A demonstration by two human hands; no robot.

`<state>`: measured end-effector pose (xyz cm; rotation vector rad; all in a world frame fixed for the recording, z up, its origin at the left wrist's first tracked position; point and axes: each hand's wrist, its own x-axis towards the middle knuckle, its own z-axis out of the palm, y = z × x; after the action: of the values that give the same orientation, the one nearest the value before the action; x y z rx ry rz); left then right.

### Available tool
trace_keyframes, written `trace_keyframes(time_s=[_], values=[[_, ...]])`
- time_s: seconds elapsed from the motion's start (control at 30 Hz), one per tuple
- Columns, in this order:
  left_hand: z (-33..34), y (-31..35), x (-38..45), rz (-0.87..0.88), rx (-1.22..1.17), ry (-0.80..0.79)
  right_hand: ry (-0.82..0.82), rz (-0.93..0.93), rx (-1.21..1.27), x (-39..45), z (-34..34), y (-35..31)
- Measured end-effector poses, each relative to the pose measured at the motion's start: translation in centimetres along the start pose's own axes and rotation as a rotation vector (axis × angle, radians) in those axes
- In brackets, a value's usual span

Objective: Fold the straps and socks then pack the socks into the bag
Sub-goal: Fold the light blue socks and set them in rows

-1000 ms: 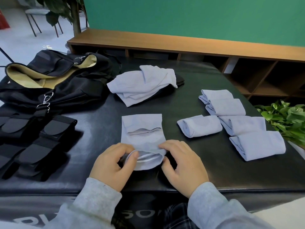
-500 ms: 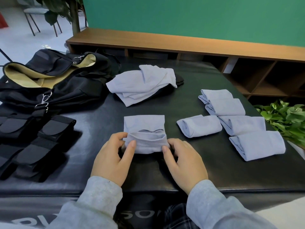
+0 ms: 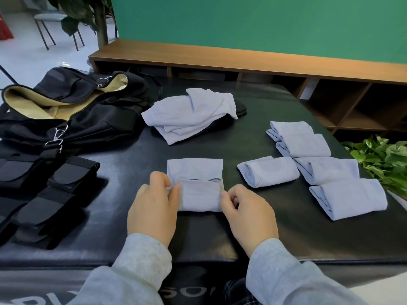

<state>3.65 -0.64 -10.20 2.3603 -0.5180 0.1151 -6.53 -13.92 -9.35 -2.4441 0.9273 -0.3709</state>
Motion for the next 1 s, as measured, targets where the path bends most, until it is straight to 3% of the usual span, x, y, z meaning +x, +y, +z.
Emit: trace_keyframes(time_s=[0.07,0.17,0.23,0.3,0.4,0.6,0.77,1.0], values=[[0.1,-0.1,-0.1,0.052,0.026,0.044,0.016,-0.010,-0.019,-0.1,0.1,-0.1],[0.5,-0.7,-0.3,0.294,0.054,0.134,0.051,-0.065,-0.028,-0.2,0.1,-0.1],[0.6,-1.0,-0.5,0.458,0.061,0.089,0.074,-0.129,-0.044,-0.2,0.3,0.2],[0.3,-0.6,-0.7,0.508,0.044,-0.022,0.115,-0.192,-0.044,-0.2,0.8,0.6],[0.3,-0.5,-0.8,0.480,0.031,-0.120,0.195,-0.294,-0.003,-0.3,1.1,0.6],[0.9,-1.3,-0.6,0.480,-0.025,-0.156,-0.032,-0.407,0.021,-0.4,0.4,0.5],[0.7,-1.0,-0.7,0.346,-0.081,-0.074,-0.011,-0.360,-0.037,-0.1,0.9,0.4],[-0.2,-0.4,-0.8,0.146,-0.267,-0.095,0.065,-0.275,0.068,-0.2,0.7,0.4]])
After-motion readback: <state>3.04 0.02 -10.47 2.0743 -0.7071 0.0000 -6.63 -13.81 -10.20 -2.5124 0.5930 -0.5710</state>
